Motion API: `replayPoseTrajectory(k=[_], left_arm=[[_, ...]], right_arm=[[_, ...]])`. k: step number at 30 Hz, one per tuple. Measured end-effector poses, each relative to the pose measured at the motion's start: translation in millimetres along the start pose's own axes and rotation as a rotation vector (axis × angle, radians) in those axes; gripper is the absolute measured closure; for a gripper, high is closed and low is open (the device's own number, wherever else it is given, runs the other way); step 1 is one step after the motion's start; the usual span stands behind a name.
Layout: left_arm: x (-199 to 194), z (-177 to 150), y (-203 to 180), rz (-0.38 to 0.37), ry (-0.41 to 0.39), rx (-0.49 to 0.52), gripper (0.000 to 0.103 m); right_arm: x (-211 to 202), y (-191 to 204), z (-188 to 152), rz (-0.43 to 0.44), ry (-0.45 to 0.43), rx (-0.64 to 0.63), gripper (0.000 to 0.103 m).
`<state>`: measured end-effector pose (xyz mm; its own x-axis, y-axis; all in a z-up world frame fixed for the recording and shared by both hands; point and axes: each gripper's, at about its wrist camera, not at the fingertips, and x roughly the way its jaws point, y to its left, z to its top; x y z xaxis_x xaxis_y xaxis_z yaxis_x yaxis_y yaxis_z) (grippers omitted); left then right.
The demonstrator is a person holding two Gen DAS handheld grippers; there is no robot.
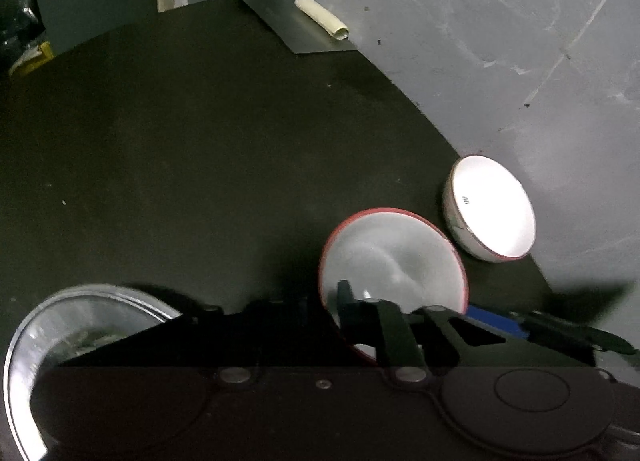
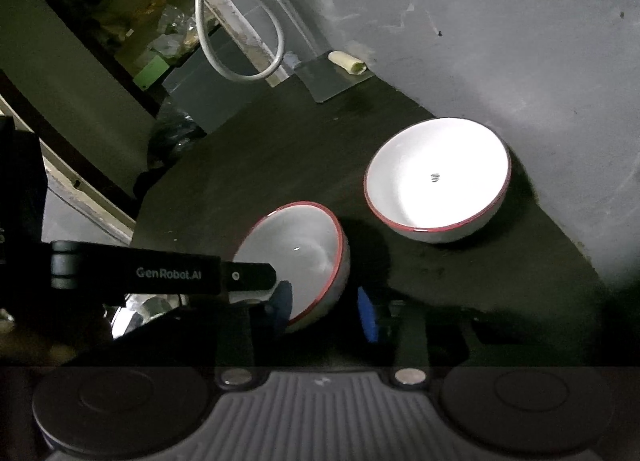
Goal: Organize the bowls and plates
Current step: 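Lift the red-rimmed white bowl with the left gripper toward the steel bowl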
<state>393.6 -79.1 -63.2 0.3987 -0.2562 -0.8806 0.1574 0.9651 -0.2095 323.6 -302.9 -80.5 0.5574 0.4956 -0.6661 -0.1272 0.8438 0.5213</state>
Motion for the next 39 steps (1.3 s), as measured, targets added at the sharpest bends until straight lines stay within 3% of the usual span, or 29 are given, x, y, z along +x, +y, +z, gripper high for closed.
replayPoseTrajectory(k=[9,20,26,39], left_arm=[[-17.6,-23.7,-6.0,-0.005,-0.074,-0.007,0.093],[-65.4,-54.1,-12.0,-0.050,-0.230,-0.043,0.093],[-99.5,-76.3,-11.2,-0.077,-0.301,-0.062,0.093],[-161.1,-143.4,17.8,-0.131,-0.396,-0.181,0.093]], right_arm=[[-4.5,-3.7,-10.0,0.042,0.004,0.007,0.075],[-41.6,8.4,-23.8,0.087,-0.078,-0.046,0.076],[-77.9,29.6,-28.0,0.118,-0.114,-0.144,0.076],[-126.7,81.8,-50.5,0.141,-0.079,-0.349,0.076]])
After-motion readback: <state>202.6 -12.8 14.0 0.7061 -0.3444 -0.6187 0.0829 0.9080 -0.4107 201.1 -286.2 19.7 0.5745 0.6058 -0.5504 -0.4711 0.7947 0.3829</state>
